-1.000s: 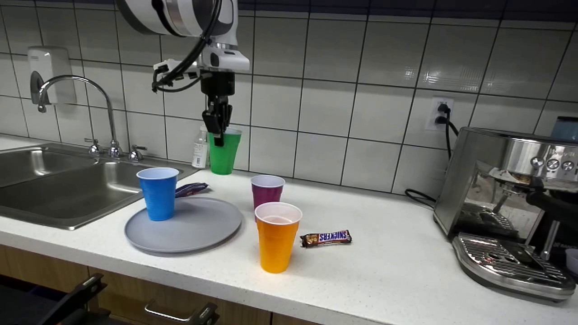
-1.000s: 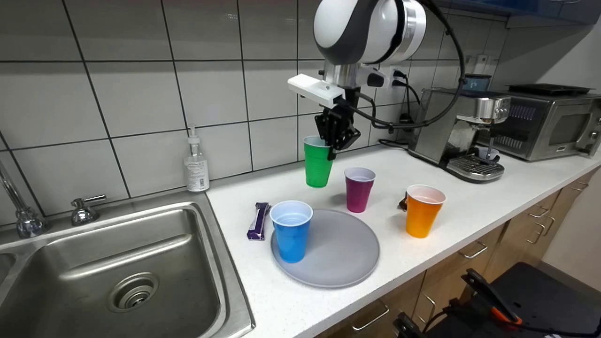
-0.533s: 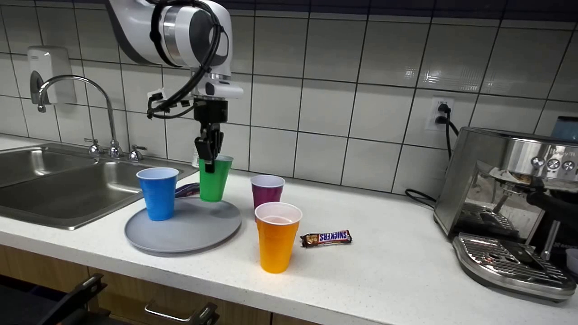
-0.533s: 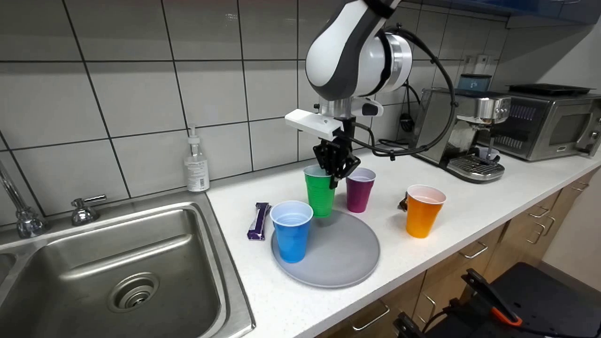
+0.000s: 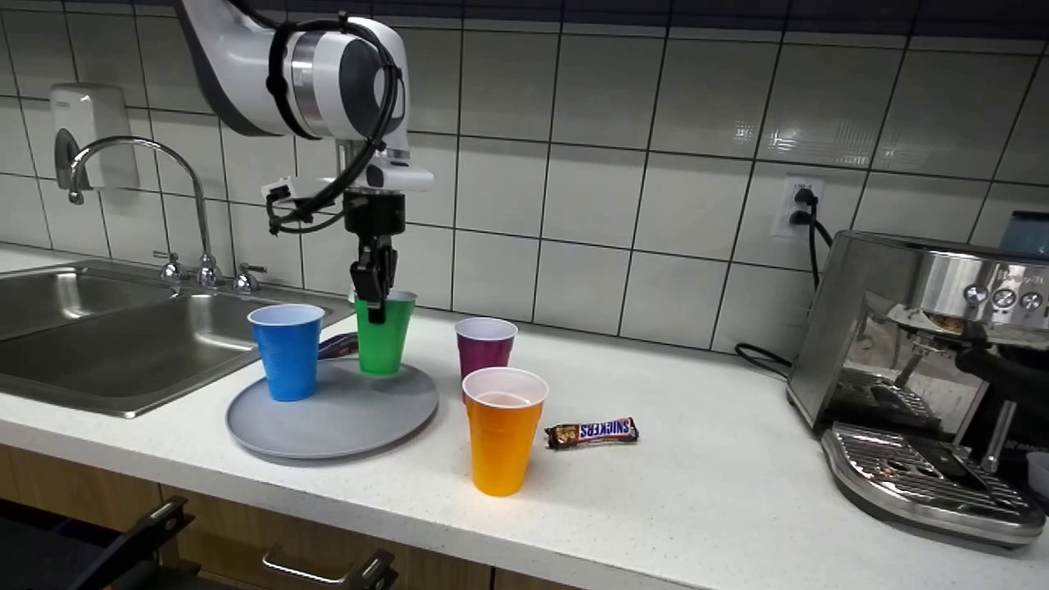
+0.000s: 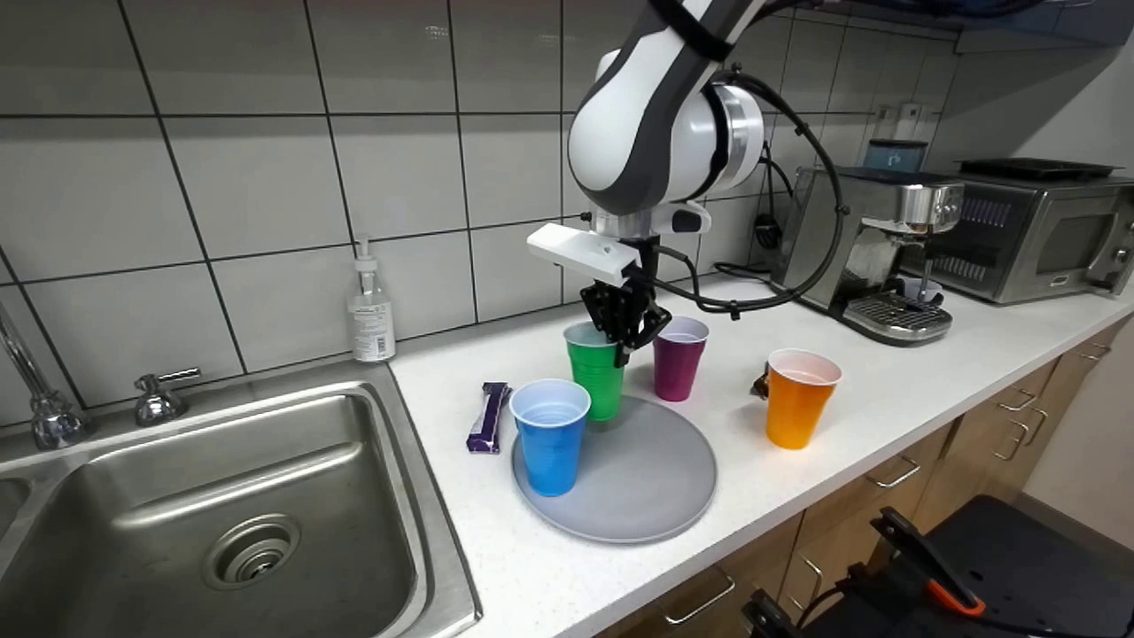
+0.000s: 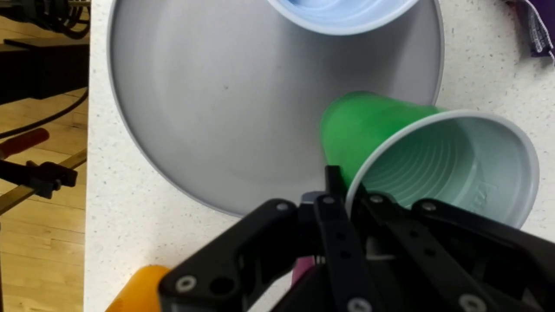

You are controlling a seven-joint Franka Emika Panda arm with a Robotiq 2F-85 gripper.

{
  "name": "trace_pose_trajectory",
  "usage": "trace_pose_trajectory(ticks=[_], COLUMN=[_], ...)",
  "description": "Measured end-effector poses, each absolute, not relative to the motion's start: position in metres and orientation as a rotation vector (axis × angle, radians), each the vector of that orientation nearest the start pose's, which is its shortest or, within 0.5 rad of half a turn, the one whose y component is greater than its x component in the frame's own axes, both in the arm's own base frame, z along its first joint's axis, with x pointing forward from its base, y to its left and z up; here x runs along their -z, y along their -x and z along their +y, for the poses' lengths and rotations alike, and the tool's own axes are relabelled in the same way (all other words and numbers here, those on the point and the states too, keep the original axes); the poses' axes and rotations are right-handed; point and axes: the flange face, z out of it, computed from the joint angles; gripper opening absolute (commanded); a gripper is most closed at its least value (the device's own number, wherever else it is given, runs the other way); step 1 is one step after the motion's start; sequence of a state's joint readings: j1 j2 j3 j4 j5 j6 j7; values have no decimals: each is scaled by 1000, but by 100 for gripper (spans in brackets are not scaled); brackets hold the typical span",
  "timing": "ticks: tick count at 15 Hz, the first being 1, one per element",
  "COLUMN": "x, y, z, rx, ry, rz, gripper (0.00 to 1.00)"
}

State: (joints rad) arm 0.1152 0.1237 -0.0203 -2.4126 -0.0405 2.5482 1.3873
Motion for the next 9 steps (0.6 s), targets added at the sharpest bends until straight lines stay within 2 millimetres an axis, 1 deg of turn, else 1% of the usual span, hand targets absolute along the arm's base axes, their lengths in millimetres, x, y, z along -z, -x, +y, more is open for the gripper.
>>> trace_pose_trajectory(ticks=[4,5,9], x=[-236,-232,-235], y=[-502,-505,-515], z=[54,56,66], rx=[67,75,122], ry=[2556,2555,2547], rz=[1825,1817,1772], gripper=[1,1,1])
